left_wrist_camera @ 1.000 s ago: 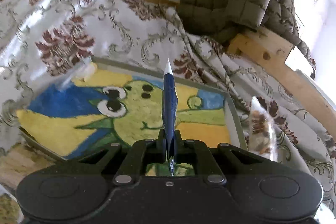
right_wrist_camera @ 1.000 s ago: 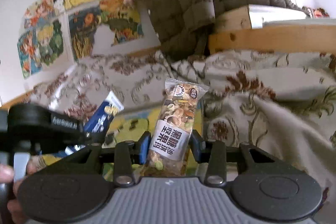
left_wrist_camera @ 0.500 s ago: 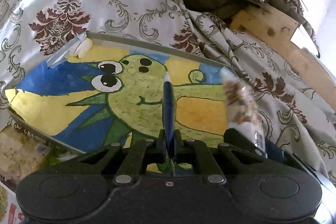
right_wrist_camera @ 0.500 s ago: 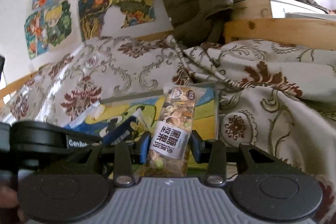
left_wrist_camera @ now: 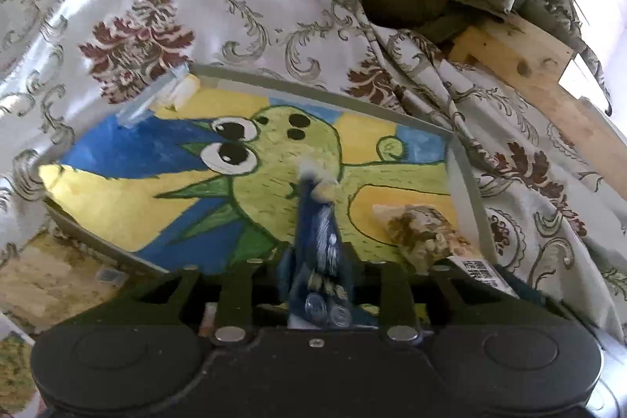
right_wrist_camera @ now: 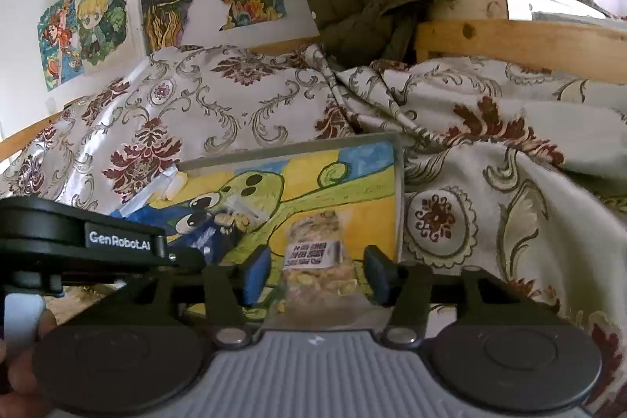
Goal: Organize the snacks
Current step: 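Carry the blue stick and nut bar into the grey tray and release both, then withdraw both tools from the tray back over the remaining snacks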
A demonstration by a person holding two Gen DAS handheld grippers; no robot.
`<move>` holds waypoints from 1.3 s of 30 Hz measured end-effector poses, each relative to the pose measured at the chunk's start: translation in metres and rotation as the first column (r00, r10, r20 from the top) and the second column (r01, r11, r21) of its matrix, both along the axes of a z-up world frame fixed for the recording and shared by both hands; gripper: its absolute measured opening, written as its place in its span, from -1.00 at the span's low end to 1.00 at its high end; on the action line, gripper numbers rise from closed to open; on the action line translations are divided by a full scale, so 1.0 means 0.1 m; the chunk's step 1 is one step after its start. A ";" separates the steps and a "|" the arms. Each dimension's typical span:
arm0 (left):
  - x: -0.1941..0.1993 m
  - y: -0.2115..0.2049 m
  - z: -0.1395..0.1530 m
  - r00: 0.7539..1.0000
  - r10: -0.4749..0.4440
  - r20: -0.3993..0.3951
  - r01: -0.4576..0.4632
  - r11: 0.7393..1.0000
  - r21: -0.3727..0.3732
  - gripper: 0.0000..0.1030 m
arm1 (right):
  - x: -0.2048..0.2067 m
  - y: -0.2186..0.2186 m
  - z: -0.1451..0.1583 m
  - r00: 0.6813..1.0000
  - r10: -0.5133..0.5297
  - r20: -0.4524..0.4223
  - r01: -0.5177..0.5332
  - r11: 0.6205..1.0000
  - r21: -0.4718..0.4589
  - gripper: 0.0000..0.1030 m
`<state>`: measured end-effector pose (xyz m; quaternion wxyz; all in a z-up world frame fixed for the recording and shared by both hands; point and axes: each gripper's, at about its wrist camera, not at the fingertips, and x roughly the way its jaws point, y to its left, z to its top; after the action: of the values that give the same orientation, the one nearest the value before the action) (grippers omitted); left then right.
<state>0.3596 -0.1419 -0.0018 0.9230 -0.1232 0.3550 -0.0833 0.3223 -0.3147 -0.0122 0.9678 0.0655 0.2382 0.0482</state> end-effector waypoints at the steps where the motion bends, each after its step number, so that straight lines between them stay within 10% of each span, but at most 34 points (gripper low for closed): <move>1: -0.02 0.01 0.02 1.000 0.001 0.008 -0.001 1.000 0.004 -0.18 | -0.01 0.00 0.02 1.000 -0.002 0.007 0.002 1.000 -0.007 0.27; 19: -0.97 0.28 0.59 0.947 0.118 0.297 -0.119 0.993 -0.015 0.98 | -0.77 -0.27 0.66 0.972 -0.108 0.209 0.106 0.994 0.022 1.00; 39: -2.40 0.66 0.64 0.918 0.185 0.351 -0.235 0.966 0.105 0.98 | -2.01 -0.11 0.81 0.953 -0.099 0.286 0.108 0.994 -0.016 1.00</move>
<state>0.1198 -0.0761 0.0624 0.9802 -0.0771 0.1810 0.0226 0.1213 -0.3255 0.0692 0.9941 0.0553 0.0936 0.0026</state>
